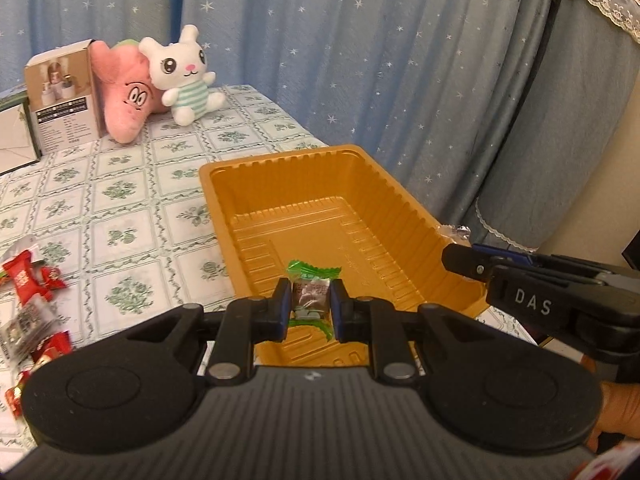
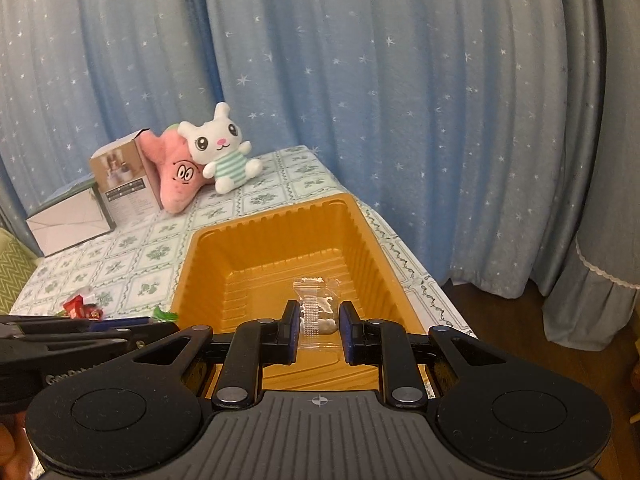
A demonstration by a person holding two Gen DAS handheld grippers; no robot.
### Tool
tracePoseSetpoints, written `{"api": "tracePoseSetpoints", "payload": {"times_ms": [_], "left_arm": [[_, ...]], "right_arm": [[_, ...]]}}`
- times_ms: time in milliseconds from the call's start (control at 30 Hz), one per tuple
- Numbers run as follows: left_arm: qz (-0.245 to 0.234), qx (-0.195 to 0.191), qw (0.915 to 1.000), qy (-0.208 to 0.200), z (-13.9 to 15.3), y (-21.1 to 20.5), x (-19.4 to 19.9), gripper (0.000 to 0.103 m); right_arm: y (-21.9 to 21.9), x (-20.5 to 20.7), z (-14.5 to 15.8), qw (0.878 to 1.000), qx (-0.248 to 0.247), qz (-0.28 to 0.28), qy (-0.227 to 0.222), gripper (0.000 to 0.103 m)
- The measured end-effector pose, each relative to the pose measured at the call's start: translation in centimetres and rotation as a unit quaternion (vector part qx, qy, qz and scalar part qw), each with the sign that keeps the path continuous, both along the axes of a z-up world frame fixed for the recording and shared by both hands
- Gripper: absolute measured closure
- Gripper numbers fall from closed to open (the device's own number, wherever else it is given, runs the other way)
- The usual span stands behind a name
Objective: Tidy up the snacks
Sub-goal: 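Carry both candies over the orange tray and open both tools, then withdraw both tools from the tray back toward the candy pile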
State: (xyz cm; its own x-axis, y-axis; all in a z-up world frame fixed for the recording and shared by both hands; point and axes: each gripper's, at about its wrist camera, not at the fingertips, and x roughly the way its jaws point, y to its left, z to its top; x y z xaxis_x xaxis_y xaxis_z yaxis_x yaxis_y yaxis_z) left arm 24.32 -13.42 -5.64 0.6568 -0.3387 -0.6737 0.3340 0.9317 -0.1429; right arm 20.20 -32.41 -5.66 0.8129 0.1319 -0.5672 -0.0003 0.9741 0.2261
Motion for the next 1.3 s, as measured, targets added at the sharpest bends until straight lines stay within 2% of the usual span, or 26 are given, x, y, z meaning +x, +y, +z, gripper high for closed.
{"api": "tracePoseSetpoints", "payload": {"times_ms": [67, 133, 200, 400, 667, 767, 867, 900, 967, 1000, 1033, 1300], "left_arm": [[-0.003, -0.002, 1.0000, 0.002, -0.3, -0.3, 0.5, 0.084], [0.004, 0.005, 1.0000, 0.004, -0.6, -0.4, 0.8, 0.073], [0.005, 0.004, 1.0000, 0.002, -0.7, 0.0, 0.6, 0.070], [0.027, 0.010, 0.9996, 0.001, -0.6, 2.0, -0.5, 0.063], [0.047, 0.009, 0.9988, -0.007, -0.2, 3.8, -1.7, 0.058], [0.053, 0.009, 0.9985, -0.011, -0.1, 4.2, -2.1, 0.057], [0.060, 0.013, 0.9980, -0.017, 0.2, 4.6, -2.6, 0.052], [0.063, 0.016, 0.9977, -0.019, 0.3, 4.8, -2.8, 0.050], [0.068, 0.018, 0.9973, -0.023, 0.5, 5.2, -3.5, 0.045], [0.071, 0.016, 0.9970, -0.025, 0.7, 5.5, -3.8, 0.042], [0.075, 0.014, 0.9968, -0.025, 0.8, 5.8, -4.1, 0.041], [0.094, 0.000, 0.9953, -0.025, 1.9, 7.6, -7.7, 0.028]], "right_arm": [[0.0, 0.3, -0.1, 1.000, 0.001, -0.003, 0.002, 0.082], [-0.2, 0.4, -0.3, 1.000, 0.005, -0.006, 0.004, 0.082], [-0.2, 0.5, -0.4, 1.000, 0.007, -0.005, 0.007, 0.082], [0.2, 0.7, -0.6, 1.000, 0.009, 0.000, 0.012, 0.082], [0.8, 1.4, -0.7, 1.000, 0.011, 0.011, 0.016, 0.082], [1.0, 2.0, -0.7, 0.999, 0.020, 0.017, 0.018, 0.082], [0.9, 2.6, -0.8, 0.999, 0.035, 0.027, 0.015, 0.081], [0.9, 2.6, -0.7, 0.999, 0.033, 0.024, 0.016, 0.080], [0.6, 2.3, -0.5, 0.999, 0.041, 0.018, 0.013, 0.069], [0.4, 1.9, -0.3, 0.999, 0.045, 0.011, 0.010, 0.058], [0.2, 1.5, 0.0, 0.999, 0.048, 0.004, 0.006, 0.052], [0.4, -3.5, 1.5, 0.998, 0.068, -0.003, 0.005, 0.050]]}}
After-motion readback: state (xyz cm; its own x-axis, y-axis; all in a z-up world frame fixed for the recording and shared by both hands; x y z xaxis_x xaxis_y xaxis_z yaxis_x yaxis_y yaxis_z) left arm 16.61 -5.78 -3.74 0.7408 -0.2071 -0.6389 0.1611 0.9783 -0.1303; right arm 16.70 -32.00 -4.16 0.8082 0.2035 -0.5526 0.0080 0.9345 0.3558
